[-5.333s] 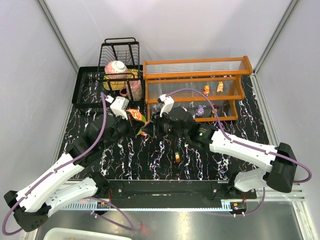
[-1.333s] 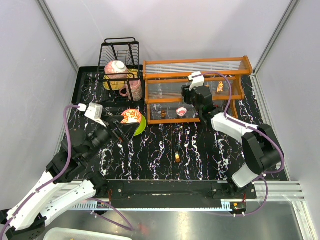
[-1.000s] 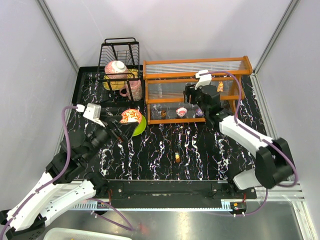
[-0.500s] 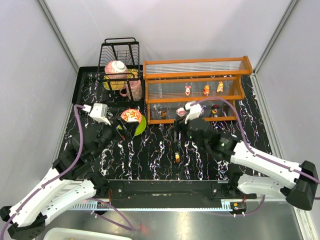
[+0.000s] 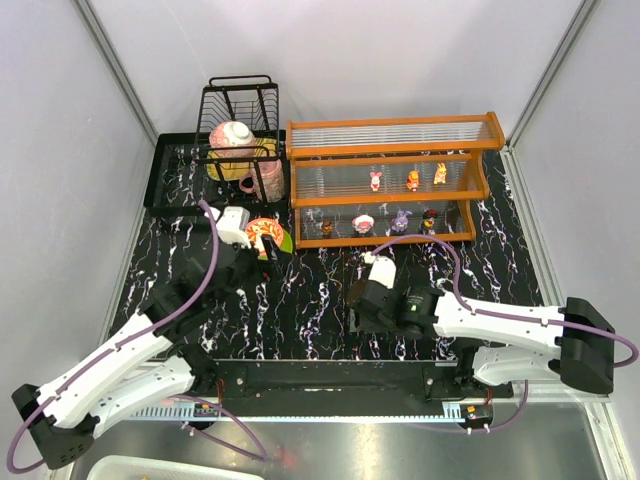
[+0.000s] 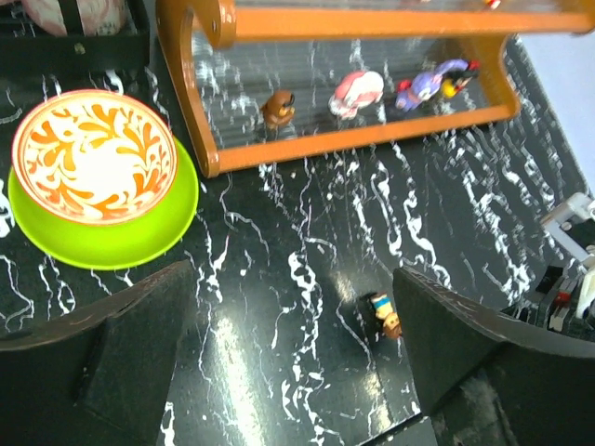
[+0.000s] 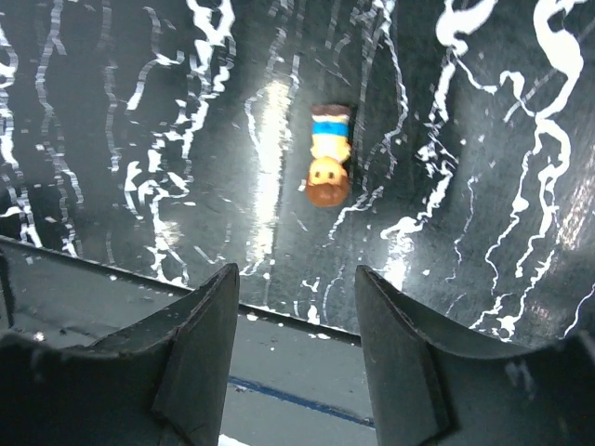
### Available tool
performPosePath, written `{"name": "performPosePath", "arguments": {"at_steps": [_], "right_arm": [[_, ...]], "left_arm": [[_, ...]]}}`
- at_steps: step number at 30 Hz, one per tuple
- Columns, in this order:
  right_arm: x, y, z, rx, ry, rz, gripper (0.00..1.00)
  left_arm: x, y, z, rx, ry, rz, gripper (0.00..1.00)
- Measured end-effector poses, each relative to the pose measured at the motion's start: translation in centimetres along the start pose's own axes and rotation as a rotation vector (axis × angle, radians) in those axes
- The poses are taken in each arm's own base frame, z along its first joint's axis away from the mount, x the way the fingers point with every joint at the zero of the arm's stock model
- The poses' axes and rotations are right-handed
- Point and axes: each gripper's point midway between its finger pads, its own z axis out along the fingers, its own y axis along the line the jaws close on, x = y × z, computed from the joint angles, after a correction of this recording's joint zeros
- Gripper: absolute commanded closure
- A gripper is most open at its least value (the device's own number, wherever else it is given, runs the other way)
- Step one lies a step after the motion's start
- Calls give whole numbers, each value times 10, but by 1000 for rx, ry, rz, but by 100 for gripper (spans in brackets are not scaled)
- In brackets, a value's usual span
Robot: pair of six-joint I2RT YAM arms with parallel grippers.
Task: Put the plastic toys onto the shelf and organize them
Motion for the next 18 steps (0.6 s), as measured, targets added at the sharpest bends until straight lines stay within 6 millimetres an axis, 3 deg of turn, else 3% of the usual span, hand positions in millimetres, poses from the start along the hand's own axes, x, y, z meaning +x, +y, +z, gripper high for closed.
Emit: {"name": "performPosePath", "arguments": {"at_steps": [5, 6, 8, 9, 11, 12, 14, 16, 18], "right_arm": [[22, -20, 14, 43, 35, 58, 46], [25, -23, 16, 52, 39, 61, 48], [25, -23, 17, 55, 37, 67, 48], [24, -22, 17, 50, 32, 70, 49], [22, -20, 19, 50, 24, 70, 50], [21, -19, 20, 52, 24, 69, 50], [21, -18, 23, 59, 27, 60, 51], [21, -18, 27, 69, 32, 48, 52], [20, -18, 30, 75, 33, 41, 52]], "left_arm": [[26, 7, 10, -20, 72, 7, 37], [29, 8, 11, -20, 81, 8, 61], [32, 7, 12, -20, 92, 2, 81], [31, 6, 13, -17, 91, 2, 100], [32, 6, 15, -17, 96, 11, 98], [33, 5, 16, -16, 100, 7, 87], [36, 6, 18, -21, 109, 11, 74], [39, 6, 20, -22, 121, 14, 63], [40, 5, 21, -20, 128, 15, 58]]}}
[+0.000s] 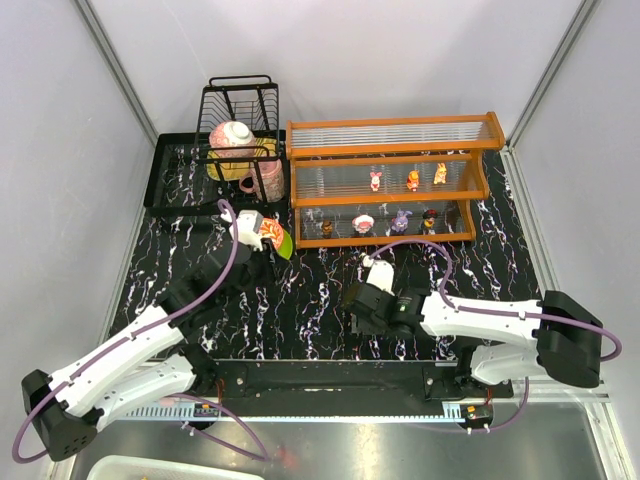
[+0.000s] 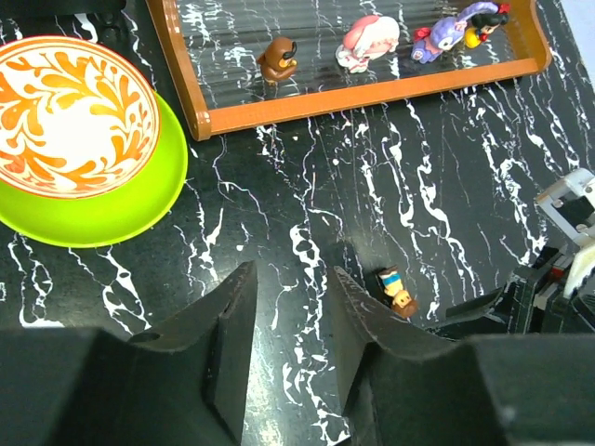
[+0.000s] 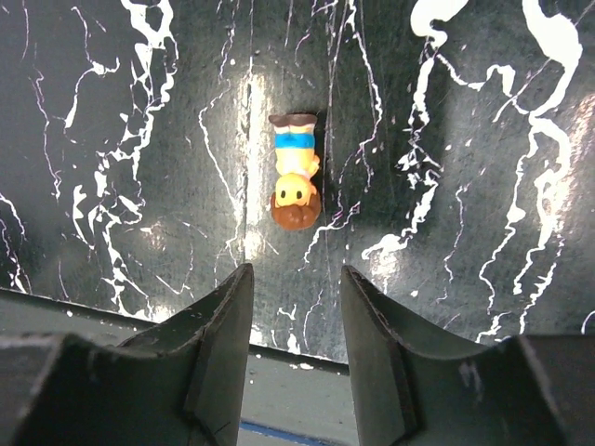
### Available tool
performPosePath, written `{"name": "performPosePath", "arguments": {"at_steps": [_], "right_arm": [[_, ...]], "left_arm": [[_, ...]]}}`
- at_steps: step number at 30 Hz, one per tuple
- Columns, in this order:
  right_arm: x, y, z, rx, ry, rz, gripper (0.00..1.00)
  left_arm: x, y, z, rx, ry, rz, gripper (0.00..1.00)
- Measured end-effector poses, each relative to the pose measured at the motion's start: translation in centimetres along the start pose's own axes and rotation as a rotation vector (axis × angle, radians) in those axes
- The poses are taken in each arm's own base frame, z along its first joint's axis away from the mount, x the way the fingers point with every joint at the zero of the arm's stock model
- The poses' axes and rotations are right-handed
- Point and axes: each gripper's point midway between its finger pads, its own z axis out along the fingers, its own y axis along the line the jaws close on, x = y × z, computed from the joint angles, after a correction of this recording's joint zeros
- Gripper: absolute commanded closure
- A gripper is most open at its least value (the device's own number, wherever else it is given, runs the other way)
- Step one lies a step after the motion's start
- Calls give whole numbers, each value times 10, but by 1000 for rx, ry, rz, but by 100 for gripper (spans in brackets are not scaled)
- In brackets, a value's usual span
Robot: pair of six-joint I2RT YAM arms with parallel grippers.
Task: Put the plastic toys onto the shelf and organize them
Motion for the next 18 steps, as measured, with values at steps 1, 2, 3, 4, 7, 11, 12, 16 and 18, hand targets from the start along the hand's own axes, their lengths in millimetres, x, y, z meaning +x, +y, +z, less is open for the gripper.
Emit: {"name": "performPosePath", "arguments": {"at_steps": [1, 2, 3, 4, 7, 11, 12, 16, 18], "right_arm": [[-1, -1, 1, 2, -1, -2, 53], [-2, -2, 1, 5, -2, -2, 54], [-4, -3, 2, 7, -4, -2, 55], [-6, -4, 3, 11, -5, 2, 56], [-15, -11, 6, 26, -11, 27, 57], [-24, -15, 7, 7, -18, 41, 57], [-25, -14, 7, -2, -17, 34, 57], [-25, -5, 6, -47, -7, -5, 55], [-23, -2, 7, -62, 3, -19, 54]], "left_arm": [[0, -1, 0, 3, 0, -4, 54], [-1, -1, 0, 5, -1, -4, 52], [-1, -2, 0, 7, -3, -5, 52], [-1, -2, 0, 8, -4, -6, 50], [1, -1, 2, 8, -5, -7, 47], [10, 1, 10, -4, 21, -3, 46], [11, 1, 12, -8, 27, -2, 45], [14, 2, 16, -11, 37, -4, 42], [14, 0, 16, -7, 33, -11, 37]]}}
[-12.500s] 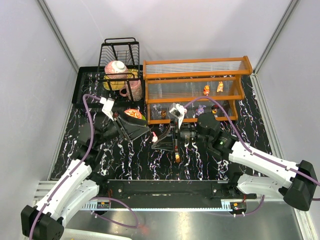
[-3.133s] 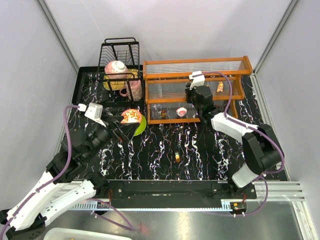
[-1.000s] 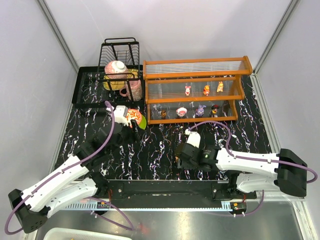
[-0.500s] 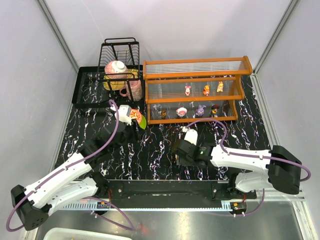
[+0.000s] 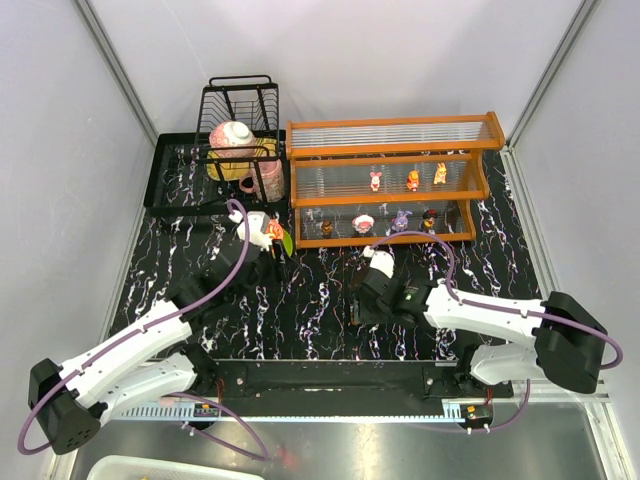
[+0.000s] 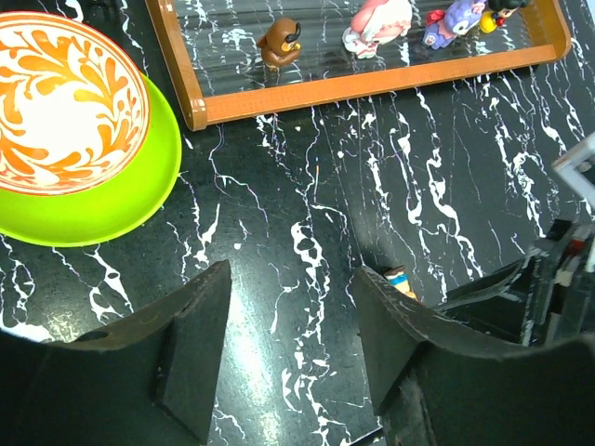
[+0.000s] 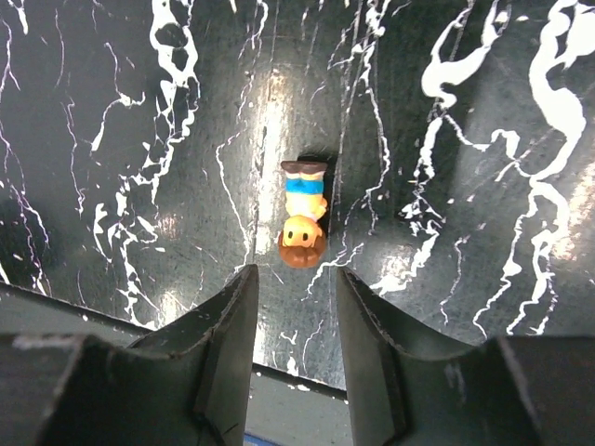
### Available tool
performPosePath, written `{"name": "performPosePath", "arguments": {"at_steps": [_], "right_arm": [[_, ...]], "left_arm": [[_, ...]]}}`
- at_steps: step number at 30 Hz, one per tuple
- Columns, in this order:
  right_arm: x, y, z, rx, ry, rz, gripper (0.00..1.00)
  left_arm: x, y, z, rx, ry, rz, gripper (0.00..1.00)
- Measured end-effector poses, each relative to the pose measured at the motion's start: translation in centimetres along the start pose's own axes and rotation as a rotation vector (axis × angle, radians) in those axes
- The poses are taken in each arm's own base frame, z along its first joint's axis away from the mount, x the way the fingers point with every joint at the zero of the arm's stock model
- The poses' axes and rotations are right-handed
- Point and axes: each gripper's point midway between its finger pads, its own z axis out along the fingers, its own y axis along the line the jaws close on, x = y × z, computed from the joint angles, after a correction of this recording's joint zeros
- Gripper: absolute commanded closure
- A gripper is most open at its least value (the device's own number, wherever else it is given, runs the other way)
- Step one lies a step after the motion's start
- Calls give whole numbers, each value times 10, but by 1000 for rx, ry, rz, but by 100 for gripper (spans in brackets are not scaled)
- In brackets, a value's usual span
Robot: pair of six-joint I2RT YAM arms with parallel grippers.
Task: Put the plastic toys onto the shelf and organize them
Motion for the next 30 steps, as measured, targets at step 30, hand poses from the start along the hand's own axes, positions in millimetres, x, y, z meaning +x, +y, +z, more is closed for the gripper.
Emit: {"name": "performPosePath", "arguments": {"at_steps": [30], "right_arm": [[29, -7, 30, 1, 85, -46, 71]], "left_arm": [[11, 3, 10, -22, 47, -12, 20]]}}
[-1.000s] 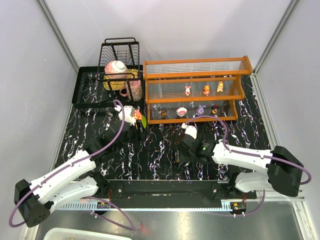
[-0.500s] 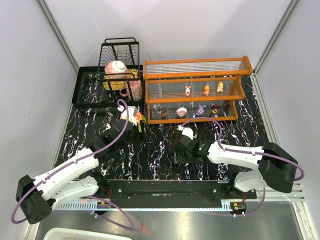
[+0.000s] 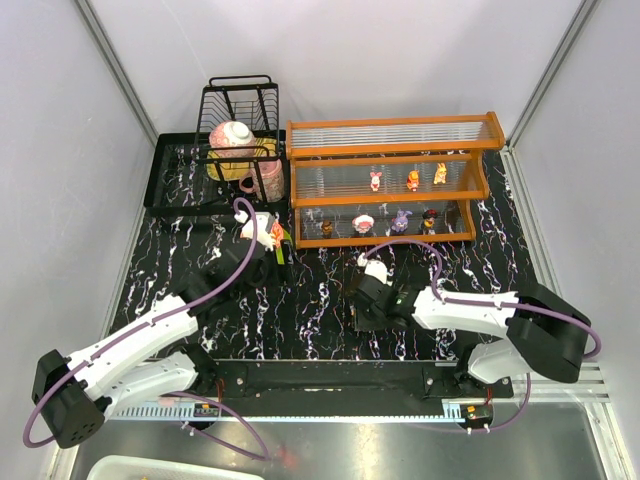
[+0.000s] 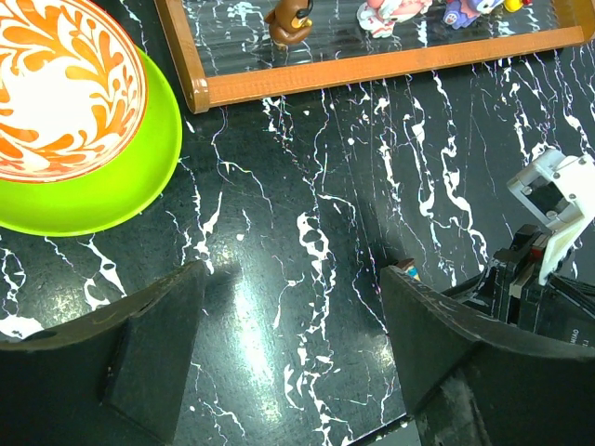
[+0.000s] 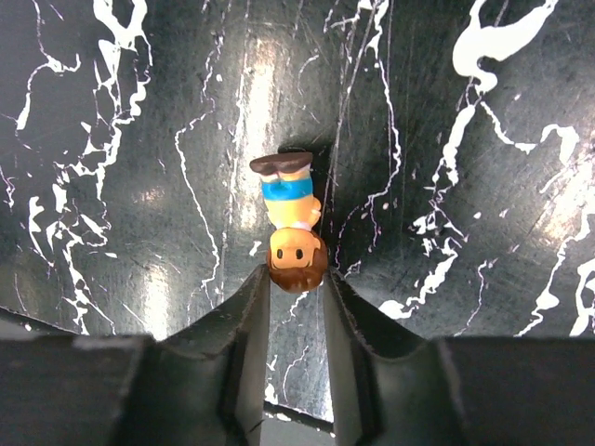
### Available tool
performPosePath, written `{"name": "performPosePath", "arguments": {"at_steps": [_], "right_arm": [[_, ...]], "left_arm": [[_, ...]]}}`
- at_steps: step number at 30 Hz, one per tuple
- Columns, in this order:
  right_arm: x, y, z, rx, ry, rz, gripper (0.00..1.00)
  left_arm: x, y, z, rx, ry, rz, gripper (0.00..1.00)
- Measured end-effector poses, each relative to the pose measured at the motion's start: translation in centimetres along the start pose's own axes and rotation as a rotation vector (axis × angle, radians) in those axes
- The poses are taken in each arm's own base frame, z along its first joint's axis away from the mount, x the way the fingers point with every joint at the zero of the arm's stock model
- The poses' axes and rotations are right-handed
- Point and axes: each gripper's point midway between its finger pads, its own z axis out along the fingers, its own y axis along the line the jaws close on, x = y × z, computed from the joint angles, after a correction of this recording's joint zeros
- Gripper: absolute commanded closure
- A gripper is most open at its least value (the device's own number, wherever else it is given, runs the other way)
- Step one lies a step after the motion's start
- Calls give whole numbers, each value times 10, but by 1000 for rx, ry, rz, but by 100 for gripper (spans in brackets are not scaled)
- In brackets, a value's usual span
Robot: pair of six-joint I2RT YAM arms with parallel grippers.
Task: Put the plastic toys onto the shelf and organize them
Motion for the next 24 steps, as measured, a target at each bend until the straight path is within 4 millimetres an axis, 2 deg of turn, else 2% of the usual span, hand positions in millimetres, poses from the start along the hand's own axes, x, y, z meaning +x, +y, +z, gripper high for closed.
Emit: {"name": "performPosePath", "arguments": {"at_steps": [3, 11, 14, 18, 24], "right_arm": [[-1, 1, 1, -9, -9, 2, 76], [-3, 0, -10, -64, -48, -9, 100], [-8, 10, -20, -138, -72, -42, 100], [-15, 38, -42, -318, -111, -131, 100], [-30, 64, -69, -476, -191, -207, 100]], "left_arm": [[0, 1, 0, -3, -1, -1, 20], [-1, 1, 1, -2, -1, -5, 18], [-1, -2, 1, 17, 4, -7, 13], [1, -16, 5, 102, 33, -7, 11], [20, -46, 11, 264, 141, 8, 11]]}}
